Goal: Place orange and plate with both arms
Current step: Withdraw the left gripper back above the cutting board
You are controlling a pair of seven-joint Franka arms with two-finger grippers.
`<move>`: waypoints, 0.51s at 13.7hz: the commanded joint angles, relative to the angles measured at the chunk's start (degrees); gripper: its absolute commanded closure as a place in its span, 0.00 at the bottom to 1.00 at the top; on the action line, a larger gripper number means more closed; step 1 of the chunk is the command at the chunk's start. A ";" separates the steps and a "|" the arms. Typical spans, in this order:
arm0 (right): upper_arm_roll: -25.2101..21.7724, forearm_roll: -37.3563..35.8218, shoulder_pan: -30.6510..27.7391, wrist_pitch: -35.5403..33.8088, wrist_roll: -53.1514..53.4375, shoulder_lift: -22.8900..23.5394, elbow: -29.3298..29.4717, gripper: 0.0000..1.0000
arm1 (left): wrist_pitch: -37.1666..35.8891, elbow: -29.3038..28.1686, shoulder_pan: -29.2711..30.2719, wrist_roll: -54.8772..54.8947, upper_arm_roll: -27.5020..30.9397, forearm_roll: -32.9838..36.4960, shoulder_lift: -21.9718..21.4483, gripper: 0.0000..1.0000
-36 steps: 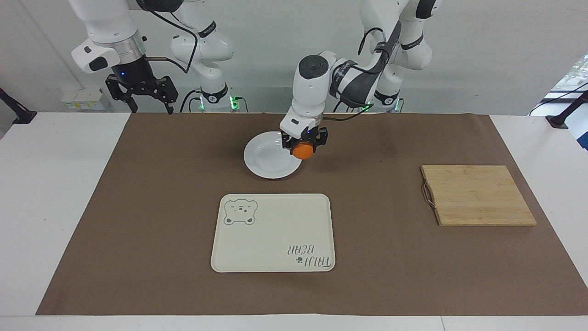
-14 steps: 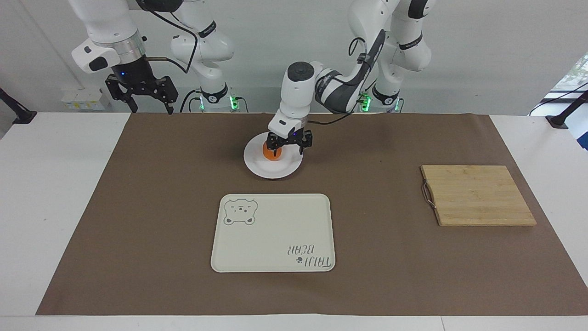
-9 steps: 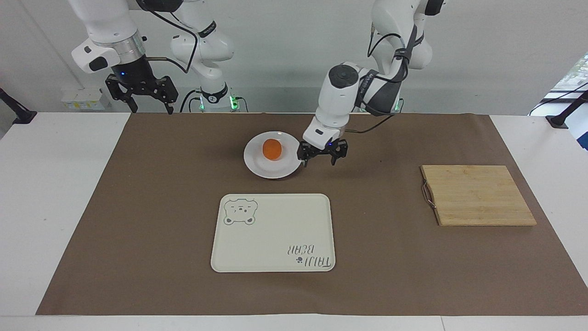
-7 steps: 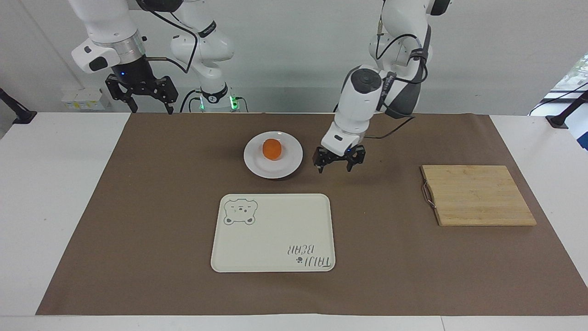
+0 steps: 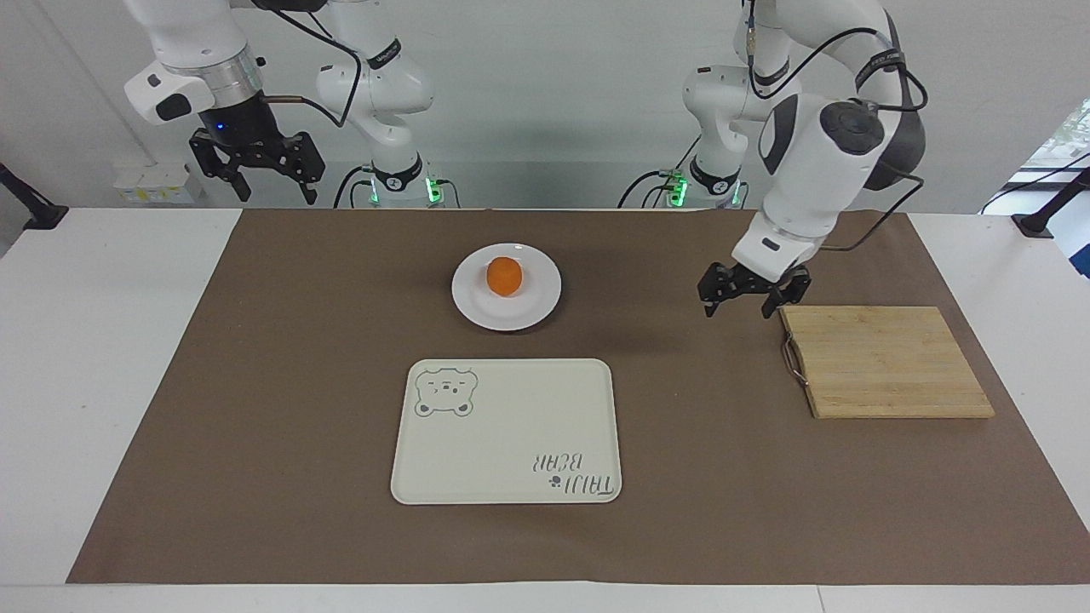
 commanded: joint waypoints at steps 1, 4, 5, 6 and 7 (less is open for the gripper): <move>0.10 3.19 -0.36 -0.29 -0.71 -1.13 -2.26 0.00 | -6.22 3.19 5.24 7.20 -0.54 -0.39 -1.18 0.00; 0.19 8.00 0.78 3.56 -1.06 -0.86 -7.61 0.00 | -13.59 8.72 8.76 10.45 -0.54 0.93 -0.92 0.00; 0.19 10.55 1.22 5.41 -1.41 -0.86 -10.42 0.00 | -15.71 10.13 9.38 11.77 -0.54 1.54 -0.92 0.00; 0.19 14.41 1.23 6.91 -2.63 -1.12 -12.97 0.00 | -17.04 11.28 9.65 12.31 -0.46 1.98 -1.09 0.00; 0.19 16.62 1.23 7.79 -4.03 -1.21 -14.30 0.00 | -18.36 11.55 9.83 12.22 -0.20 2.51 -1.18 0.00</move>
